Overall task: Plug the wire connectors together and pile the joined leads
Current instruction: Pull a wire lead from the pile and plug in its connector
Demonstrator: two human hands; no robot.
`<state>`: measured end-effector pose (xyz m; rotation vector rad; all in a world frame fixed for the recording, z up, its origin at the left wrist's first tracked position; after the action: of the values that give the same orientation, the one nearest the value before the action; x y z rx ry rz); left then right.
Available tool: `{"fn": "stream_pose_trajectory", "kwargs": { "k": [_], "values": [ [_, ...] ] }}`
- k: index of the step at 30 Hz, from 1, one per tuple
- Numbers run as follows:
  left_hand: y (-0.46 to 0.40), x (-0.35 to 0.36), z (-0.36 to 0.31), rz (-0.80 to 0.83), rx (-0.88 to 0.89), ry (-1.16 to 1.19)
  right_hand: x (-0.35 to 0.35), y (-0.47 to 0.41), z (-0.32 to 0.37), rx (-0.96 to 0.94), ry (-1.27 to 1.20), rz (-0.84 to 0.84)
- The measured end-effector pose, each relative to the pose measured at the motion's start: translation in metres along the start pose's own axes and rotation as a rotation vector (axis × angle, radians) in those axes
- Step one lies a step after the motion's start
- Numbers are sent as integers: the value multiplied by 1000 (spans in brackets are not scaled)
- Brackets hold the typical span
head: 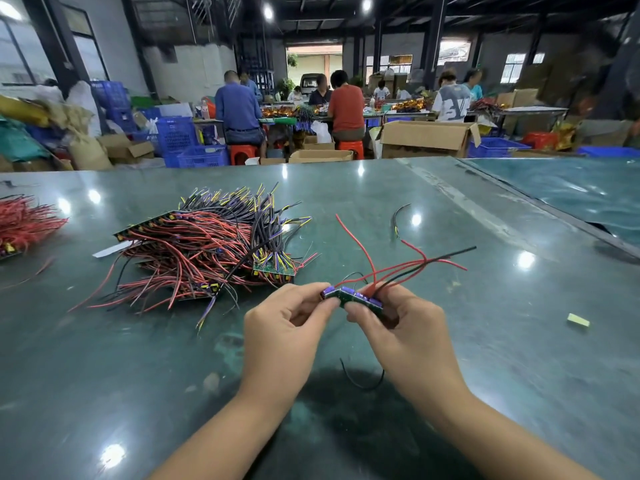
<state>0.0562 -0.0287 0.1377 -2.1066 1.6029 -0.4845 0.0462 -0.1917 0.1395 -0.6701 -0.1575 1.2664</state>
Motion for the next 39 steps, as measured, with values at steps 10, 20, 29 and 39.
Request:
{"fn": "stream_pose_trajectory", "kwargs": {
  "k": [10, 20, 29, 39],
  "values": [
    [-7, -20, 15, -168, -205, 253, -35, -15, -28, 204, 244, -248],
    [-1, 12, 19, 103, -467, 745, -34, -15, -40, 293, 754, -33],
    [2, 18, 16, 204, -332, 558, 20, 2, 14, -121, -129, 226],
    [8, 24, 15, 291, -357, 527, 9, -2, 12, -137, -292, 101]
  ]
}}
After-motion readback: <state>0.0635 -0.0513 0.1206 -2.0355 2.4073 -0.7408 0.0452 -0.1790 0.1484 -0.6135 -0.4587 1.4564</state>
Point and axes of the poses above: each hand's wrist, its own y-axis away from the middle knuckle, its own x-axis out of the palm, z = x × y, the point moved 9 cm from there along -y, towards the middle knuckle, and after that the axes turned 4 degrees about -z, right-handed, at the moved point
